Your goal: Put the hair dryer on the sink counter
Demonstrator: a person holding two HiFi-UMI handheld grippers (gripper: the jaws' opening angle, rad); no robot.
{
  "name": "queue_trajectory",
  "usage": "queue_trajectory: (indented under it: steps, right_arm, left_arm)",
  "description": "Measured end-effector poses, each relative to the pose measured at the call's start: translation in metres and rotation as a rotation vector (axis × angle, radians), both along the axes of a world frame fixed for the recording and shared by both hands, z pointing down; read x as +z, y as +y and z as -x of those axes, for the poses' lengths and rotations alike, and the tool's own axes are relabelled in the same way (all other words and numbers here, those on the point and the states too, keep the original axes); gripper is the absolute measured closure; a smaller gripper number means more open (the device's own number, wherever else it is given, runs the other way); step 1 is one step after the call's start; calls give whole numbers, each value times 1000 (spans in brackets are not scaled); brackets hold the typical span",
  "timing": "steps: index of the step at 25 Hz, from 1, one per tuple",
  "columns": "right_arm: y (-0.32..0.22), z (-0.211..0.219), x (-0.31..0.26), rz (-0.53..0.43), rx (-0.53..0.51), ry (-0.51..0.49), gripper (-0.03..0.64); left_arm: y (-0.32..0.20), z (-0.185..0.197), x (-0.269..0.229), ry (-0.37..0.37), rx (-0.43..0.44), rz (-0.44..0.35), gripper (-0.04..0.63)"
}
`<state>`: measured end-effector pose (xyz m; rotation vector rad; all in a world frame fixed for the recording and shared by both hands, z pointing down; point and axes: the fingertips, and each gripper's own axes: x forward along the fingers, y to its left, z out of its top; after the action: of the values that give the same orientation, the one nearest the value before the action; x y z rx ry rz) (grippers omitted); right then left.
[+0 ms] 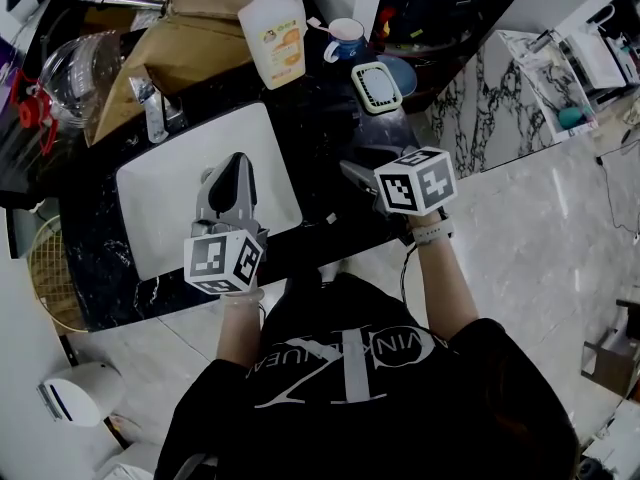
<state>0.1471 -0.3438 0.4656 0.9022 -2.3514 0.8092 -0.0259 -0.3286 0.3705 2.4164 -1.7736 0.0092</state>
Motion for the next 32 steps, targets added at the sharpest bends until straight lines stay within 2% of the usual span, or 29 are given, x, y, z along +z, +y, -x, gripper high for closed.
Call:
queue_trajectory:
  steps: [5,8,14,20,32]
  right_arm:
    - [-4,-10,-17,-113,30,9,571]
    - [-8,-14,-31,-177,59,-24,612]
    - [-18,-21,-62,-304,114,-103,614]
    - [-27,-31,-89,-490,176,-68,614]
    - [-29,-33,-127,-638,199,-140,614]
  left_arm:
    - [1,0,-5,-8,-4,-2,595]
    - [1,-1,-10,-12,-3,-11,595]
    - [-1,-4,-15,-20,-8,-22,595]
    - [-3,-4,-24,-33,-14,-41,595]
    - [-2,9,-49,-80,-63,-102,595]
